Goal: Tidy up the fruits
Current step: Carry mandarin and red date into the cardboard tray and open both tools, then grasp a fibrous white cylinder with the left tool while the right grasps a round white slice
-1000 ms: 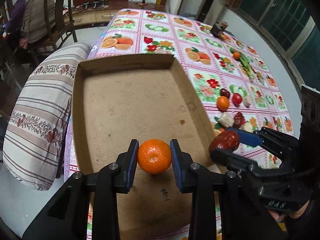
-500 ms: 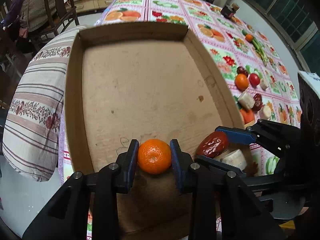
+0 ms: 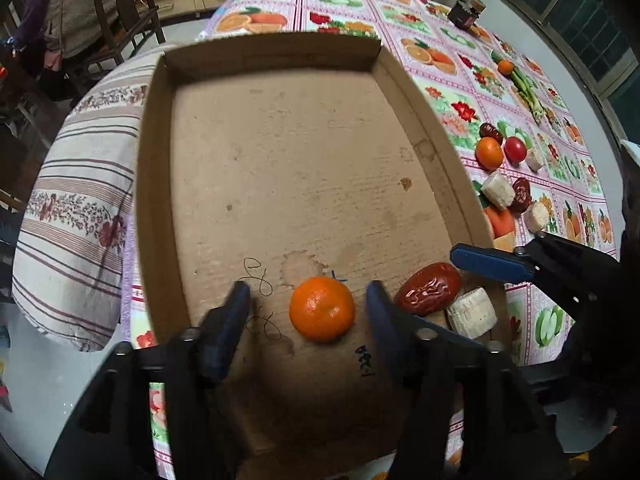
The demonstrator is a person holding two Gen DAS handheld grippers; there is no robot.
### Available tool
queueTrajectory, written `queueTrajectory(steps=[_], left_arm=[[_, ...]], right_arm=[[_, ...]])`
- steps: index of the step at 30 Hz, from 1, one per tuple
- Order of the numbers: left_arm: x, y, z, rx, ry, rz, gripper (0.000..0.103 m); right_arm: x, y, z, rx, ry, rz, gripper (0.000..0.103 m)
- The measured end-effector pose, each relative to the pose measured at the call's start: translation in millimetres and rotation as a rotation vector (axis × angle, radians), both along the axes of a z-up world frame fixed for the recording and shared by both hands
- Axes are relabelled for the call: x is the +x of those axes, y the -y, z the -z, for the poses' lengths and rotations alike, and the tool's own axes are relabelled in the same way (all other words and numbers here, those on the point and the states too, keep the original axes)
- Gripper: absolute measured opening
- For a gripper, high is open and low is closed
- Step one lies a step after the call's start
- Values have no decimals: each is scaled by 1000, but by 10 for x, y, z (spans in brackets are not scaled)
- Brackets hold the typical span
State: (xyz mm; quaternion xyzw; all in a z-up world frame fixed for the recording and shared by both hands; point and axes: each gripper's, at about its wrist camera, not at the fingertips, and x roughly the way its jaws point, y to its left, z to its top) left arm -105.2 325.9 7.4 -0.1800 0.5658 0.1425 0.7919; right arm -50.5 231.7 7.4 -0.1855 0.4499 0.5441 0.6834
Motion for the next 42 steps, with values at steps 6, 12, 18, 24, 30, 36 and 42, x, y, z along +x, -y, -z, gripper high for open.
queueTrajectory(steps=[6, 12, 18, 24, 30, 36, 42], left_arm=[[-45, 63, -119, 8, 19, 10, 60], [-57, 129, -220, 7, 42, 22, 60], [10, 211, -315, 5, 64, 45, 60], [92, 316, -382, 3, 78, 80, 60], [182, 428, -426, -6, 88, 111, 60], [315, 560, -478, -15, 99, 150, 60], [501, 714, -532, -31, 109, 194, 60]], right_arm=[[-8, 245, -197, 54, 10, 47, 62], [95, 616, -291, 93, -14, 137, 63], [172, 985, -312, 107, -31, 237, 63], [237, 1317, -309, 110, -33, 304, 63], [313, 1541, -289, 112, -40, 364, 63], [401, 1682, -273, 116, -48, 406, 63], [520, 1807, -243, 120, -63, 447, 63]])
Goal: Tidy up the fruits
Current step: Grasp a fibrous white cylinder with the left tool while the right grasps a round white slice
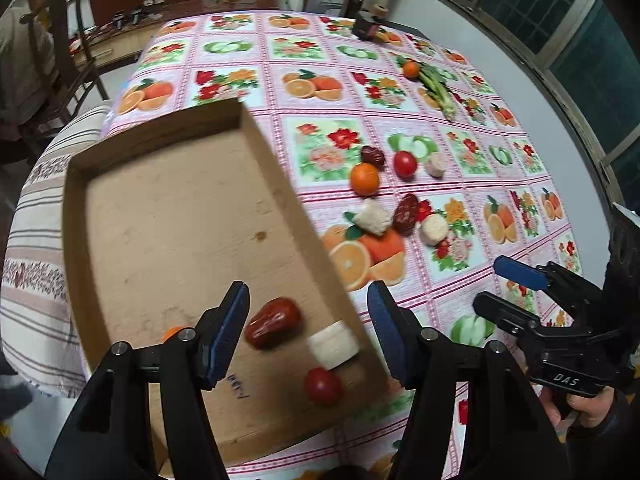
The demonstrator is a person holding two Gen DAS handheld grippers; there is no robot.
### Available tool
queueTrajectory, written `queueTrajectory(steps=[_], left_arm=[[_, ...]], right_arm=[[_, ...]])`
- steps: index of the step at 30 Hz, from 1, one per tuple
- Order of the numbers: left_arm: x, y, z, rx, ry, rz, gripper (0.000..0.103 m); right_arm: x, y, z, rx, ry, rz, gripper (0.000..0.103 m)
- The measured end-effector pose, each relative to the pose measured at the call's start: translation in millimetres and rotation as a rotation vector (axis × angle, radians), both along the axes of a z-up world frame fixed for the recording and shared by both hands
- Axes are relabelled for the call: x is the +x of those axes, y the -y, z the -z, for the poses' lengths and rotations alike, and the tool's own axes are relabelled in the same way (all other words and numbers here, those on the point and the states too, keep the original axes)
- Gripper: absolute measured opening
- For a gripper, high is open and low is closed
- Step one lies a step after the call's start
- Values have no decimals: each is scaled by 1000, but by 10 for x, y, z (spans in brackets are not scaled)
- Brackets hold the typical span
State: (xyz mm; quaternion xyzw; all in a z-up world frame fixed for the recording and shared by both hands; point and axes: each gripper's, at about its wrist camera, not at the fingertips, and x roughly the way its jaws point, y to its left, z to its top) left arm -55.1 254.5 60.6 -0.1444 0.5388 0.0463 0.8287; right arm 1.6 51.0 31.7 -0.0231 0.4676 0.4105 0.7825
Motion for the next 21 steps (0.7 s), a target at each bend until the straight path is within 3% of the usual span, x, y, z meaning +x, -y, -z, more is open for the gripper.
queueTrajectory(steps=[10, 21], left_arm=[[293, 273, -22, 3, 2, 71, 60], [593, 409, 145, 22, -23, 116, 60]], right_arm=[[203, 173, 67, -1, -18, 52, 63], [630, 179, 149, -30, -9, 129, 63]])
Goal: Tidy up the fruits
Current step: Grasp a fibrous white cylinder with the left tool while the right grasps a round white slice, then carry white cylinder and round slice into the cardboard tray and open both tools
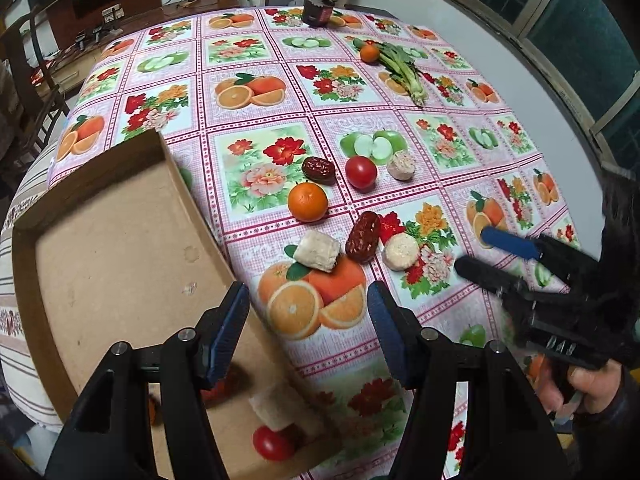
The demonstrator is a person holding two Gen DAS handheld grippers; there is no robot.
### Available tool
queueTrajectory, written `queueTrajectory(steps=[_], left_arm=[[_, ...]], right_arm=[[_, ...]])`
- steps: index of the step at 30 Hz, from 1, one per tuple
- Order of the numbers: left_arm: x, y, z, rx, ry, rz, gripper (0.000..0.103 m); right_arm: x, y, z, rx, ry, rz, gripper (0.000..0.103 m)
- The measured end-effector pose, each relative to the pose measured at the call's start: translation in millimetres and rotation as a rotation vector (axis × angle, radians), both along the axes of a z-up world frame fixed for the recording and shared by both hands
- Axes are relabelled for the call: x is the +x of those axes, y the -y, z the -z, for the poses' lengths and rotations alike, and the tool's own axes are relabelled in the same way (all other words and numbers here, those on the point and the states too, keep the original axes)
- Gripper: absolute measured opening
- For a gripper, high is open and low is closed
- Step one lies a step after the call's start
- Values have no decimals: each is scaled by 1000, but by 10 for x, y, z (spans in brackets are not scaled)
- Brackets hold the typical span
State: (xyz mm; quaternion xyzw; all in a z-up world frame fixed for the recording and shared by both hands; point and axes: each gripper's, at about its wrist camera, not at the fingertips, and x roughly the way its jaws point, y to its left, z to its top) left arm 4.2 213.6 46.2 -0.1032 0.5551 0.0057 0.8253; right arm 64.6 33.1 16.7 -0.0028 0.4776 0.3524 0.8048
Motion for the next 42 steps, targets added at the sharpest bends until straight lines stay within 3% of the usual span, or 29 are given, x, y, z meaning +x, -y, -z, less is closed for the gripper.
queueTrajectory(steps=[8, 19, 21, 22, 23, 25, 42], left_arm=[[289, 87, 224, 40, -50, 58, 60], [487, 133, 586, 104, -136, 73, 59], [485, 131, 626, 111, -138, 71, 52], [476, 141, 617, 126, -123, 75, 49], [474, 142, 626, 106, -126, 82, 31], [459, 149, 615, 105, -119, 79, 29], [52, -59, 67, 61, 3, -25, 29]], right_arm=[[583, -153, 144, -21, -21, 37, 63], [871, -503, 401, -106, -8, 8, 62], [878, -553, 449, -136, 7, 8, 52], [875, -559, 447, -139, 21, 9, 43], [883, -561, 446, -140, 23, 12, 31], [898, -535, 431, -126, 10, 17, 31], [90, -346, -262, 83, 49, -34, 31]])
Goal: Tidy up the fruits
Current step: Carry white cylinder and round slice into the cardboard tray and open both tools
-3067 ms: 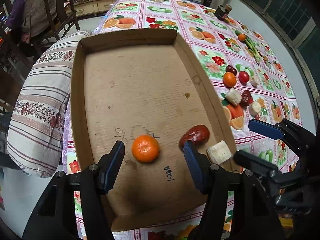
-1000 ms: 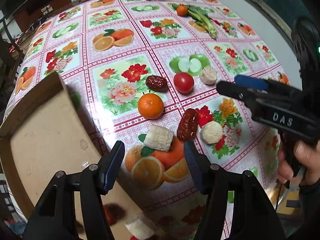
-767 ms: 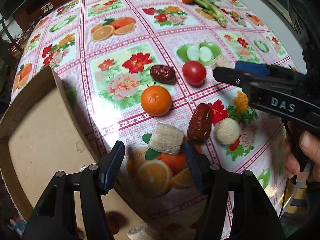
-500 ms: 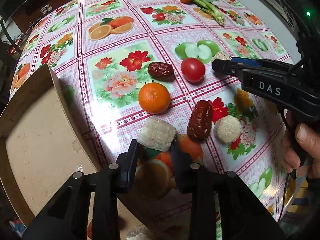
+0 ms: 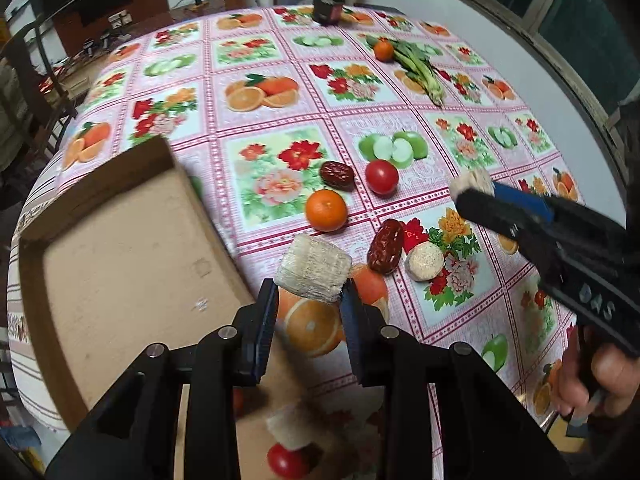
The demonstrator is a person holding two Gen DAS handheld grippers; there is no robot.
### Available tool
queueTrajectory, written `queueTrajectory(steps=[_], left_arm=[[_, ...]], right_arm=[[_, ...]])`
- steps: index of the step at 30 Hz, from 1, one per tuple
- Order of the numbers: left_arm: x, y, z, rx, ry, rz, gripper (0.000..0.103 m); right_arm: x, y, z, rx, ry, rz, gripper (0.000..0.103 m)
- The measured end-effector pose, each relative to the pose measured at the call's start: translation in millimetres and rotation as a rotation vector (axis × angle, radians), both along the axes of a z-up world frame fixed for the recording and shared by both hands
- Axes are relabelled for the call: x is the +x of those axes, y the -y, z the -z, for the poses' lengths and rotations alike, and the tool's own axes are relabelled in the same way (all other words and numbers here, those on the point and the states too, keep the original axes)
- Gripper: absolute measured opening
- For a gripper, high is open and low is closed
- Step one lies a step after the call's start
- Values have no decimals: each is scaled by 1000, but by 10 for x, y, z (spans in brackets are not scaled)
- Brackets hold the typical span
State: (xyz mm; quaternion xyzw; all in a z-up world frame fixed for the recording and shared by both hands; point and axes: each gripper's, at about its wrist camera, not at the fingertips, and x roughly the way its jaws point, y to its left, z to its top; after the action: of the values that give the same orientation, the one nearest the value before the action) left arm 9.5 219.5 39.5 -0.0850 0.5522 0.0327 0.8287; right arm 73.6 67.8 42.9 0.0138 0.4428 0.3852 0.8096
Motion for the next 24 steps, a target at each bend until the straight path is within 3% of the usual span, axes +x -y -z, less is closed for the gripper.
queueTrajectory(steps=[11, 24], left_arm=[[-417, -393, -94, -3, 17, -101, 29], [-689, -740, -122, -5, 23, -164, 29]], right_arm=[[-490, -237, -127, 38, -13, -87, 31], [-690, -574, -164, 53, -17, -160, 31]])
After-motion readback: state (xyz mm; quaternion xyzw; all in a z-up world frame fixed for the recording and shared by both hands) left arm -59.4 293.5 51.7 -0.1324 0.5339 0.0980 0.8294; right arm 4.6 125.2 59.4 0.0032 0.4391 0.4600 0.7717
